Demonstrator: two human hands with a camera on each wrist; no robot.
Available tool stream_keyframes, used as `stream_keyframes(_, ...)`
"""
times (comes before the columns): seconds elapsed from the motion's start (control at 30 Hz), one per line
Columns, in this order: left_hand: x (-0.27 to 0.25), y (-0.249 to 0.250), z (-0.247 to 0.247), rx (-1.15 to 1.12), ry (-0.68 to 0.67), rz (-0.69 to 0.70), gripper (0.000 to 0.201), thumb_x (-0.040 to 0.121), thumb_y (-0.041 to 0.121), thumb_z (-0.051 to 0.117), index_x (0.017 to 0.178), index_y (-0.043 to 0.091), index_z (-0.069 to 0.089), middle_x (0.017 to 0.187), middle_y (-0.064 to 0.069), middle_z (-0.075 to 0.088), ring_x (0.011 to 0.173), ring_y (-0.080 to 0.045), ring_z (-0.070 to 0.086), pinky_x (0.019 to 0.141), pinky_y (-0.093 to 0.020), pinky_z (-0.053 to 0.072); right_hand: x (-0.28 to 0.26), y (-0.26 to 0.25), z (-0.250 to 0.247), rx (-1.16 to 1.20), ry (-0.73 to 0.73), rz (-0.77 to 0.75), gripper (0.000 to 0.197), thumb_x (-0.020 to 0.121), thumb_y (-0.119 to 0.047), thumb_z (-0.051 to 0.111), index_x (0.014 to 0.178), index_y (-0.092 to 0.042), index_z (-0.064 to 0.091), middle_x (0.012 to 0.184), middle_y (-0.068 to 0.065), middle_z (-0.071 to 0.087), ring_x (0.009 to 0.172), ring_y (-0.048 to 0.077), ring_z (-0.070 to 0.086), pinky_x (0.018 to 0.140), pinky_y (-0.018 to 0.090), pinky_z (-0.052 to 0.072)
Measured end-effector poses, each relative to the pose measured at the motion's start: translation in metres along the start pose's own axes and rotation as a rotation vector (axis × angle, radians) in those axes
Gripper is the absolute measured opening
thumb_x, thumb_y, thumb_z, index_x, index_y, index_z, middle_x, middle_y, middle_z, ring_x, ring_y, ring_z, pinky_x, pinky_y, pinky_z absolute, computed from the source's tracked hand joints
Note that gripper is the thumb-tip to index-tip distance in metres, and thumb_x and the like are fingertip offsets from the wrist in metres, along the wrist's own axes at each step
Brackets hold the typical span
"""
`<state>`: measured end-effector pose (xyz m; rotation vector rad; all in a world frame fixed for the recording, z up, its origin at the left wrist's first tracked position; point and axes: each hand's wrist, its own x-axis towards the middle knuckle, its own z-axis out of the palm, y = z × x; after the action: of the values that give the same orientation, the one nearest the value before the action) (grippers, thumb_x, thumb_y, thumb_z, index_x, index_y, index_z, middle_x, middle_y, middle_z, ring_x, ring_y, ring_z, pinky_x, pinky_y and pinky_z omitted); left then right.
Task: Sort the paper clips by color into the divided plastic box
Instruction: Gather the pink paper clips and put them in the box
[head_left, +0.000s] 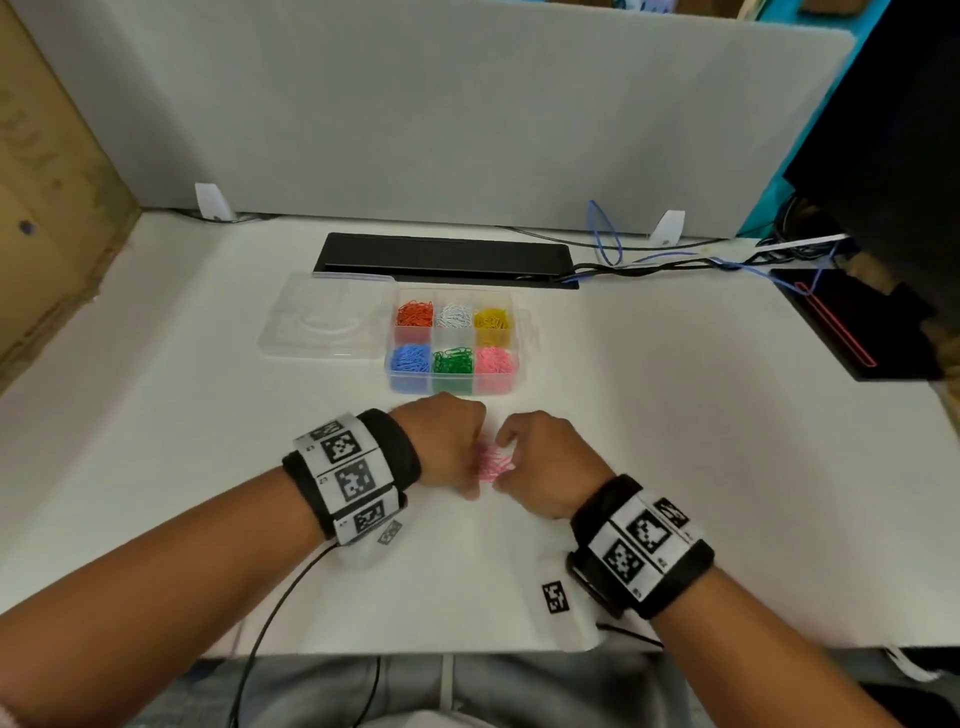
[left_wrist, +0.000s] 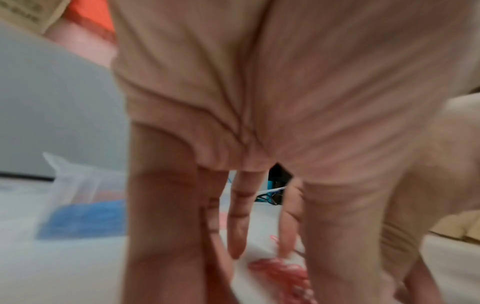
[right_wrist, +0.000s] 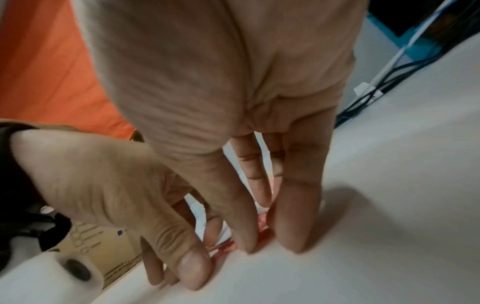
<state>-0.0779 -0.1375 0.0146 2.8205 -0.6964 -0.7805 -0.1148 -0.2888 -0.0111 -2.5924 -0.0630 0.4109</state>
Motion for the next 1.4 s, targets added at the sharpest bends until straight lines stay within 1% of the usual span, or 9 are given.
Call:
stream_keyframes(0.13, 0.001, -0.004, 0.009, -0.222, 0.082, 0.032, 0.036, 0.068, 0.026, 0.086, 0.096, 0.015, 0.068, 0.089, 0.000, 0.070, 0.083, -0.018, 0.065, 0.078, -0.033, 0.055, -0.001, -0.010, -0.006, -0.131, -0.048, -0.022, 0.057, 0.078, -0.035, 0.078, 0.131, -0.025, 0.057, 0.129, 0.004, 0.052, 0.114, 0.024, 0.058, 0.089, 0.028, 0.045)
stream_keyframes(0.23, 0.002, -0.013, 0.011, -0.288, 0.137, 0.020, 0.016, 0.073, 0.017, 0.082, 0.086, 0.013, 0.074, 0.084, -0.001, 0.073, 0.080, -0.015, 0.067, 0.076, -0.030, 0.056, 0.005, -0.010, -0.009, -0.158, -0.053, -0.031, 0.056, 0.077, -0.034, 0.080, 0.129, -0.026, 0.062, 0.132, 0.001, 0.055, 0.120, 0.020, 0.055, 0.096, 0.029, 0.045)
stream_keyframes(0.43, 0.002, -0.028, 0.018, -0.603, 0.179, 0.009, 0.013, 0.072, 0.014, 0.085, 0.080, 0.016, 0.074, 0.068, 0.009, 0.069, 0.058, 0.002, 0.060, 0.063, -0.015, 0.048, 0.011, -0.018, -0.002, -0.121, -0.029, -0.092, 0.013, 0.081, -0.022, 0.073, 0.092, -0.025, 0.078, 0.097, -0.003, 0.074, 0.091, 0.018, 0.067, 0.080, 0.028, 0.054)
stream_keyframes(0.53, 0.000, -0.034, 0.017, -0.651, 0.159, 0.000, 0.012, 0.076, 0.012, 0.082, 0.080, 0.018, 0.072, 0.062, 0.011, 0.064, 0.047, 0.005, 0.055, 0.054, -0.011, 0.044, 0.013, -0.021, 0.000, -0.220, -0.027, -0.095, 0.015, 0.080, -0.015, 0.063, 0.087, -0.019, 0.075, 0.088, 0.001, 0.071, 0.082, 0.022, 0.066, 0.069, 0.026, 0.051)
stream_keyframes(0.73, -0.003, -0.042, 0.008, -0.612, 0.216, 0.017, 0.012, 0.082, 0.011, 0.075, 0.092, 0.018, 0.075, 0.079, 0.015, 0.066, 0.074, -0.001, 0.061, 0.064, -0.008, 0.046, 0.017, -0.022, -0.010, -0.344, -0.021, -0.061, 0.012, 0.079, -0.010, 0.060, 0.088, -0.012, 0.068, 0.090, 0.005, 0.067, 0.083, 0.026, 0.064, 0.070, 0.029, 0.053)
stream_keyframes(0.9, -0.001, -0.049, 0.005, -0.517, 0.205, -0.027, 0.027, 0.082, 0.019, 0.078, 0.108, 0.019, 0.072, 0.091, 0.010, 0.063, 0.087, -0.007, 0.060, 0.075, -0.013, 0.045, 0.021, -0.020, -0.048, 0.003, 0.049, 0.003, 0.012, 0.079, -0.004, 0.069, 0.071, -0.013, 0.070, 0.074, -0.001, 0.068, 0.067, 0.015, 0.066, 0.058, 0.021, 0.047)
stream_keyframes(1.03, -0.002, -0.046, 0.007, -0.435, 0.133, -0.033, 0.051, 0.078, 0.030, 0.081, 0.124, 0.019, 0.064, 0.108, 0.007, 0.061, 0.101, -0.008, 0.057, 0.088, -0.019, 0.045, 0.041, -0.029, -0.076, 0.164, 0.183, 0.034, 0.012, 0.082, -0.001, 0.071, 0.074, -0.009, 0.071, 0.067, 0.002, 0.068, 0.057, 0.015, 0.068, 0.062, 0.031, 0.061)
stream_keyframes(1.2, -0.001, -0.033, 0.012, -0.324, 0.079, -0.023, 0.075, 0.072, 0.036, 0.085, 0.138, 0.021, 0.051, 0.109, 0.007, 0.050, 0.097, -0.010, 0.052, 0.089, -0.022, 0.044, 0.079, -0.036, -0.074, 0.240, 0.174, 0.143, 0.005, 0.083, -0.004, 0.071, 0.079, -0.005, 0.073, 0.072, 0.012, 0.074, 0.067, 0.019, 0.073, 0.078, 0.041, 0.062)
stream_keyframes(1.4, 0.000, -0.032, 0.012, -0.262, 0.098, -0.045, 0.072, 0.072, 0.031, 0.084, 0.136, 0.022, 0.053, 0.106, 0.008, 0.048, 0.097, -0.011, 0.051, 0.087, -0.023, 0.044, 0.067, -0.014, -0.073, 0.281, 0.239, 0.130, 0.014, 0.084, -0.020, 0.077, 0.082, -0.007, 0.072, 0.079, 0.010, 0.073, 0.073, 0.025, 0.073, 0.071, 0.040, 0.063)
